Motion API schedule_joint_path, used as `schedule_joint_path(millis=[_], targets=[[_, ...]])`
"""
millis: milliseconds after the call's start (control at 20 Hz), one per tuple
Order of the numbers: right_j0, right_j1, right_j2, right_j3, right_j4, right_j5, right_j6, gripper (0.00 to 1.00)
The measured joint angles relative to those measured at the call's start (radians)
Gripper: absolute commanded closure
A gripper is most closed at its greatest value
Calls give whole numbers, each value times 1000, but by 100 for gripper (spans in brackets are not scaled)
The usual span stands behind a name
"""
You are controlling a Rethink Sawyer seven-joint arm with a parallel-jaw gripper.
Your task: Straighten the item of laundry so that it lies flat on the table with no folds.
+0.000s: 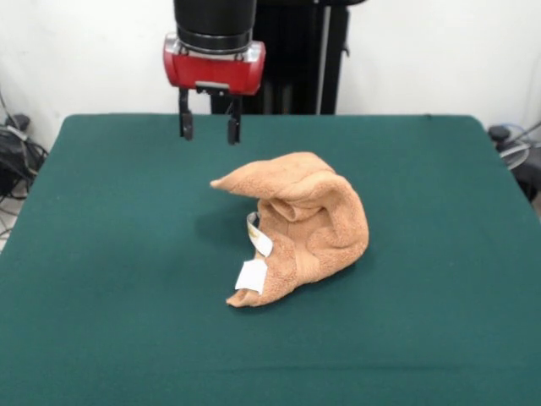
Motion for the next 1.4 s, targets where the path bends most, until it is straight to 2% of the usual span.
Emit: schedule_joint_path(millis=[950, 1400], targets=[[-3, 130, -63, 6, 31, -1, 0, 0], [-55, 144, -54, 64, 115, -32, 0, 0]])
